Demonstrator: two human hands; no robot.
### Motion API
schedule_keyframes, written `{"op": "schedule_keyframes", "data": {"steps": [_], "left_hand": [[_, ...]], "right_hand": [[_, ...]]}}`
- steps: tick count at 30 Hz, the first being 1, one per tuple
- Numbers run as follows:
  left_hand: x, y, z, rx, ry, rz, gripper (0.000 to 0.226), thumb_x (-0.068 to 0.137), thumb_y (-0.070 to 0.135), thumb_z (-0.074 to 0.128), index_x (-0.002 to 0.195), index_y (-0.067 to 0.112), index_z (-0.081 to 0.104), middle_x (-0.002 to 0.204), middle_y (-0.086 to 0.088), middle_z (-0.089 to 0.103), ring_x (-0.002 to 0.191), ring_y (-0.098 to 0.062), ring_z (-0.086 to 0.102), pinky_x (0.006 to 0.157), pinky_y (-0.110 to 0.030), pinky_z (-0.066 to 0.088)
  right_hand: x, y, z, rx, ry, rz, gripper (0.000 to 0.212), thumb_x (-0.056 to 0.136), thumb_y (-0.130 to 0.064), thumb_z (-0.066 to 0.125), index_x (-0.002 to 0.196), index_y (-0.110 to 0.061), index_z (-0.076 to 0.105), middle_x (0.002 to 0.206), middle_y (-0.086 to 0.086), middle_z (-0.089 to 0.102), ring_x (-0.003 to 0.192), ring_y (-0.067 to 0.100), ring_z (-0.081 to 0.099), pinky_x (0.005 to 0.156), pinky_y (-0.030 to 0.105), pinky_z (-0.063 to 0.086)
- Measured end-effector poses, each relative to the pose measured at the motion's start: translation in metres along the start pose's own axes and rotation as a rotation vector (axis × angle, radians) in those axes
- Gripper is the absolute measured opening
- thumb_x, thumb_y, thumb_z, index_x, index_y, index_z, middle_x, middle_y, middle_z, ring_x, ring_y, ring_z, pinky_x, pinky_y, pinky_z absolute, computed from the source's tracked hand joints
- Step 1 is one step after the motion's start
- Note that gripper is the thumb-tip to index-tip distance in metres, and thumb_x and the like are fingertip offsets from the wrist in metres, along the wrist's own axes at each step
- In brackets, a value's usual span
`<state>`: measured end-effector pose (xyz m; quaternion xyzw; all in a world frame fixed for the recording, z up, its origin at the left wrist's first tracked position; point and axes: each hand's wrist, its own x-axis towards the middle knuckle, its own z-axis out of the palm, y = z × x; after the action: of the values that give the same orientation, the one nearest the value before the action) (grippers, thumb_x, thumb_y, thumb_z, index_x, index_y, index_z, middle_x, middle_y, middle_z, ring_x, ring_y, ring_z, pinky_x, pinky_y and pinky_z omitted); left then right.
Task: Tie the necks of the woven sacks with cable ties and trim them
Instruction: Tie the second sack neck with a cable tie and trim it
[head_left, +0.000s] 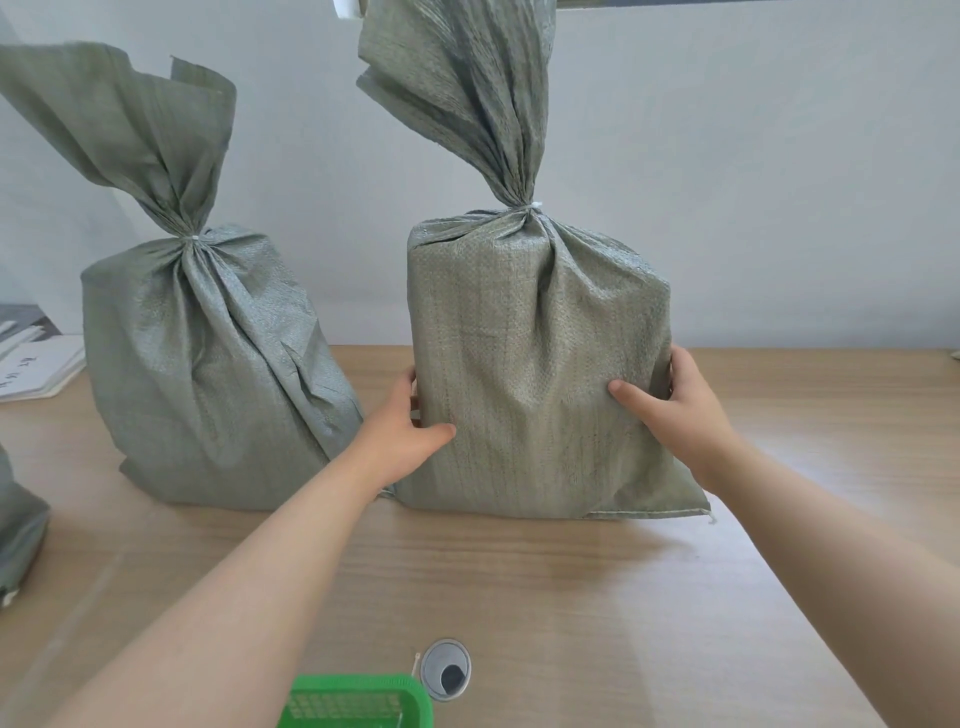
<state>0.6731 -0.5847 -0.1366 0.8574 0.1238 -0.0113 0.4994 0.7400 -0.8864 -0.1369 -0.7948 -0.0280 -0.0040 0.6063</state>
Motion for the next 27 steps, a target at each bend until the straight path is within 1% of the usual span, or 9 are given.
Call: {"op": "schedule_keyframes", "data": {"steps": [6, 9, 11, 13, 15, 16, 19, 22, 27], "left_hand": [[-0.007, -0.004, 0.002, -0.047, -0.001, 0.011, 0.106, 0.058, 0.044, 0.074, 0.152, 0.035, 0.027, 0.132, 0.001, 0.061, 0.101, -0.016, 0.072, 0.099, -0.044, 0.055], [-0.013, -0.003, 0.002, -0.043, 0.008, -0.005, 0.109, 0.055, 0.049, 0.073, 0.152, 0.039, 0.025, 0.139, 0.0, 0.056, 0.111, -0.019, 0.067, 0.102, -0.046, 0.052], [-0.025, 0.007, 0.002, -0.007, 0.04, -0.004, 0.104, 0.067, 0.039, 0.077, 0.155, 0.036, 0.022, 0.144, 0.001, 0.051, 0.127, -0.022, 0.057, 0.109, -0.043, 0.045], [-0.037, 0.013, 0.003, -0.011, 0.06, -0.006, 0.093, 0.084, 0.019, 0.075, 0.158, 0.027, 0.019, 0.145, 0.002, 0.046, 0.138, -0.022, 0.045, 0.111, -0.034, 0.039], [-0.049, 0.015, 0.004, -0.013, 0.074, -0.006, 0.089, 0.089, 0.01, 0.07, 0.159, 0.02, 0.016, 0.152, 0.0, 0.04, 0.143, -0.02, 0.038, 0.112, -0.03, 0.035], [-0.055, 0.015, 0.004, -0.013, 0.083, -0.004, 0.09, 0.09, 0.009, 0.069, 0.16, 0.018, 0.014, 0.158, -0.003, 0.035, 0.146, -0.021, 0.035, 0.115, -0.031, 0.033], [-0.077, 0.021, 0.002, -0.013, 0.092, -0.002, 0.089, 0.09, 0.008, 0.068, 0.16, 0.018, 0.013, 0.162, -0.006, 0.03, 0.147, -0.019, 0.033, 0.117, -0.032, 0.031], [-0.105, 0.028, 0.002, -0.018, 0.09, 0.017, 0.087, 0.09, 0.004, 0.068, 0.159, 0.02, 0.017, 0.158, -0.005, 0.035, 0.141, -0.013, 0.038, 0.113, -0.028, 0.032], [-0.153, 0.039, -0.004, -0.023, 0.092, 0.007, 0.091, 0.089, 0.012, 0.07, 0.159, 0.027, 0.014, 0.16, -0.008, 0.033, 0.144, -0.024, 0.038, 0.114, -0.037, 0.036]], "right_hand": [[-0.006, -0.001, -0.007, -0.007, -0.001, 0.011, 0.071, 0.08, -0.032, 0.081, 0.139, -0.034, 0.042, 0.12, -0.011, 0.064, 0.11, 0.01, 0.064, 0.097, 0.043, 0.054], [-0.013, -0.006, -0.007, -0.048, 0.007, 0.003, 0.074, 0.079, -0.032, 0.081, 0.141, -0.034, 0.04, 0.119, -0.012, 0.062, 0.11, 0.009, 0.063, 0.098, 0.044, 0.053], [-0.021, -0.011, -0.007, -0.075, 0.008, -0.005, 0.077, 0.079, -0.03, 0.081, 0.143, -0.034, 0.037, 0.118, -0.015, 0.06, 0.108, 0.005, 0.061, 0.099, 0.043, 0.052], [-0.033, -0.018, -0.008, -0.101, -0.002, -0.018, 0.079, 0.081, -0.024, 0.08, 0.146, -0.031, 0.035, 0.115, -0.022, 0.055, 0.106, -0.005, 0.056, 0.1, 0.04, 0.05], [-0.045, -0.024, -0.01, -0.135, -0.006, -0.033, 0.08, 0.083, -0.02, 0.078, 0.148, -0.027, 0.033, 0.113, -0.03, 0.049, 0.104, -0.009, 0.052, 0.1, 0.035, 0.046], [-0.051, -0.027, -0.012, -0.15, -0.005, -0.035, 0.08, 0.084, -0.02, 0.078, 0.149, -0.025, 0.031, 0.113, -0.031, 0.046, 0.105, -0.007, 0.051, 0.099, 0.032, 0.044], [-0.074, -0.037, -0.018, -0.177, -0.003, -0.025, 0.086, 0.084, -0.025, 0.077, 0.153, -0.024, 0.025, 0.126, -0.019, 0.04, 0.122, 0.006, 0.041, 0.102, 0.032, 0.038], [-0.102, -0.048, -0.025, -0.141, -0.039, -0.005, 0.085, 0.086, -0.027, 0.076, 0.153, -0.028, 0.024, 0.13, -0.013, 0.04, 0.122, 0.008, 0.041, 0.098, 0.031, 0.038], [-0.153, -0.068, -0.037, -0.135, -0.092, -0.009, 0.084, 0.084, -0.031, 0.077, 0.151, -0.034, 0.027, 0.145, -0.005, 0.043, 0.134, 0.016, 0.043, 0.109, 0.042, 0.041]]}}
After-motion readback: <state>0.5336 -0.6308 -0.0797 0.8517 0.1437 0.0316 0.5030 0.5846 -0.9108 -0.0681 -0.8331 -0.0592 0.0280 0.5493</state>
